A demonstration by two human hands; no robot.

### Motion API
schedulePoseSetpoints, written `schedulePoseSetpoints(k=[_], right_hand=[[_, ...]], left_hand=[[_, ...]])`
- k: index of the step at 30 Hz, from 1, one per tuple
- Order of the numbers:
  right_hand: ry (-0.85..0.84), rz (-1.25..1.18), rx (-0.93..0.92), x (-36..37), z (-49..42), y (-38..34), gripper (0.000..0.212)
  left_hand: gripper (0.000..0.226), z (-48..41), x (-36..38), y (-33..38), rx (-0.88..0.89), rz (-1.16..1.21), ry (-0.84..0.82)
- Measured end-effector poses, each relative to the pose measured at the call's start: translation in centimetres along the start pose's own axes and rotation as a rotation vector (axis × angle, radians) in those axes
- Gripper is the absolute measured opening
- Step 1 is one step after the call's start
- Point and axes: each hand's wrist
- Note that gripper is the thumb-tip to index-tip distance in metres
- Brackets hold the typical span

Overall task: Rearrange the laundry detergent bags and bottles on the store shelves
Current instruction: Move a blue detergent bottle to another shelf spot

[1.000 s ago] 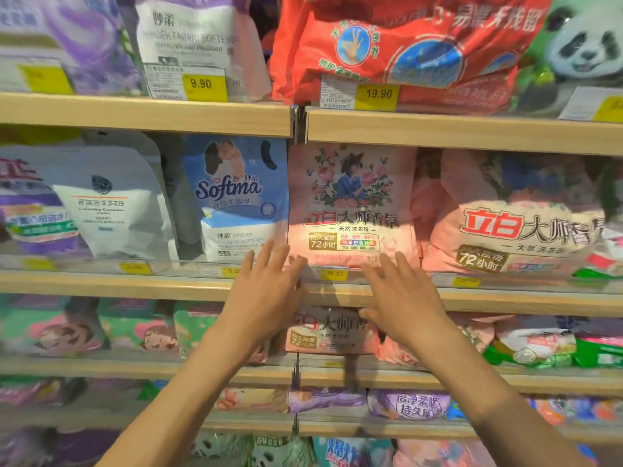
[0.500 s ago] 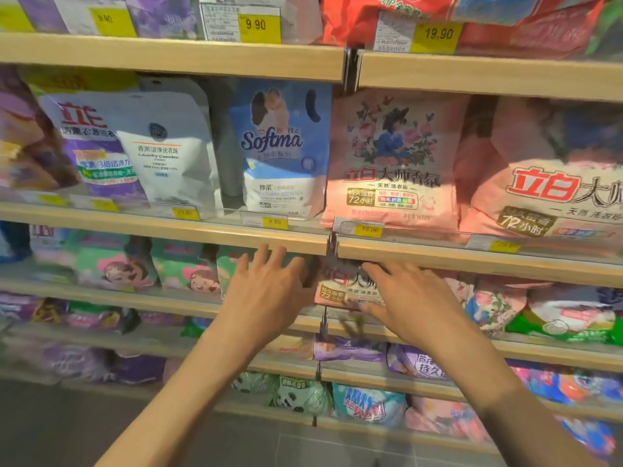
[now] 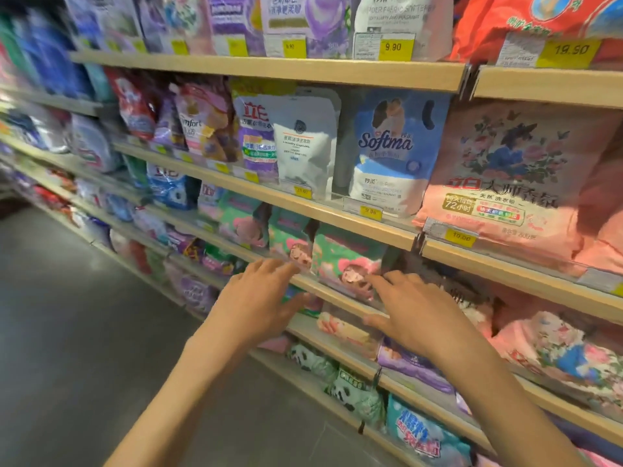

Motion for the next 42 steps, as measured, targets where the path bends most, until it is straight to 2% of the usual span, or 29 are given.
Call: schedulePoseSetpoints(k=[7, 19, 27, 31, 35, 42], right_hand=[[-0.04, -0.028, -0.177, 1.8, 1.3, -3.9, 0.061], [-0.095, -0.002, -0.437, 1.0, -1.3, -18.6, 0.065], [-0.081, 0.038, -0.586, 0.5, -2.4, -34.5, 0.066], [-0.096, 0.026, -0.666, 1.1, -3.1, -43.2, 0.066], [-0.104, 0.012, -0.724, 2.0, -3.8, -50.1, 0.067], [-0.133, 0.029, -0.786, 3.6, -7.3, -58.8, 0.065]], left_hand=[[0.053, 7.9, -0.1, -2.7, -0.231, -0.03, -0.026], [0.057, 17.6, -1.6, -11.6, -0.473, 0.003, 0.027], [0.056, 26.1, -3.0, -24.1, -0.616, 0.009, 0.065], [0.07, 31.0, -3.3, -30.8, -0.712, 0.018, 0.09], [0.053, 34.8, -3.6, -36.0, -0.794, -0.032, 0.084], [0.052, 37.9, -3.5, -43.5, -0.891, -0.068, 0.045]])
Point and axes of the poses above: each hand's wrist, its own z-axis away from the middle knuckle, its own x-axis out of the palm, y = z × x, and after that the axes turned 6 degrees about -z, right-handed
